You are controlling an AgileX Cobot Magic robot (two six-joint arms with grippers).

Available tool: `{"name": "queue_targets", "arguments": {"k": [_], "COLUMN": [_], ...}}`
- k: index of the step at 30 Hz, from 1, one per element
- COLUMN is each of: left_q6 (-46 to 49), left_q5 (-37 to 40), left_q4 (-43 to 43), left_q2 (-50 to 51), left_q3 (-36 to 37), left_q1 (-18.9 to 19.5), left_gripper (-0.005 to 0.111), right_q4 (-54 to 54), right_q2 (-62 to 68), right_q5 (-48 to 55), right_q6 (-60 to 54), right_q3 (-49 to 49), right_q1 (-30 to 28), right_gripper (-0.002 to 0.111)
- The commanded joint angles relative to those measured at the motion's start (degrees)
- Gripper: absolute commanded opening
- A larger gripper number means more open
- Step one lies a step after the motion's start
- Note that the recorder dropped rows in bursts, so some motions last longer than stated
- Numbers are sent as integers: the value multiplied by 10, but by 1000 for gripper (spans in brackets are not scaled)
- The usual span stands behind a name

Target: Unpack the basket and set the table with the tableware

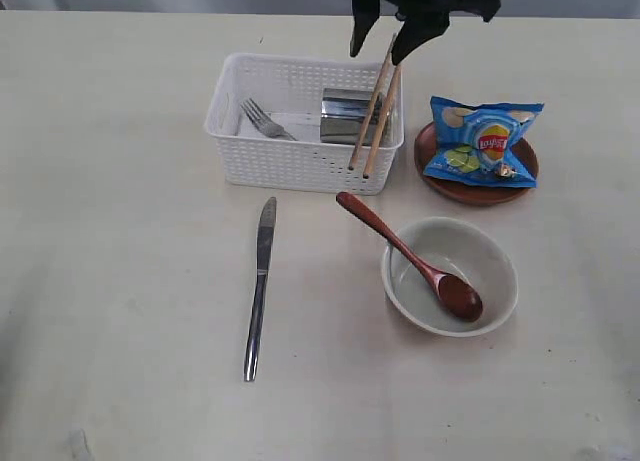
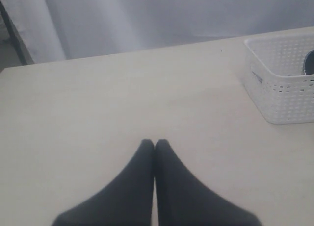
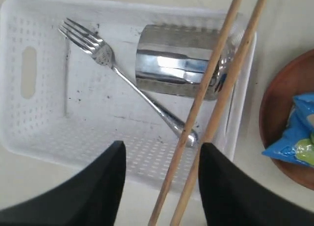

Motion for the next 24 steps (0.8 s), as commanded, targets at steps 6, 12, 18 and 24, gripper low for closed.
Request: {"name": "queue_targets", "arguments": {"k": [6,12,18,24], "left_q6": [-3,-3,-3,-3], "left_q5": [-1,-1,-1,-1], "left_q4": [0,0,0,0], "left_q2": [-2,-2,-2,-2], "left_q3": [2,2,2,2], "left_q1": [0,0,0,0], "left_gripper": [0,0,0,0], "right_q4": [2,-8,-33,6], "right_q2": [39,42,44,64], "right_q5": [-1,-1,-1,-1], "right_q6": [0,0,9,-10], "right_q3": [11,11,11,11], "right_q1": [-1,-2,-2,-2], "right_gripper": [45,45,45,45]}}
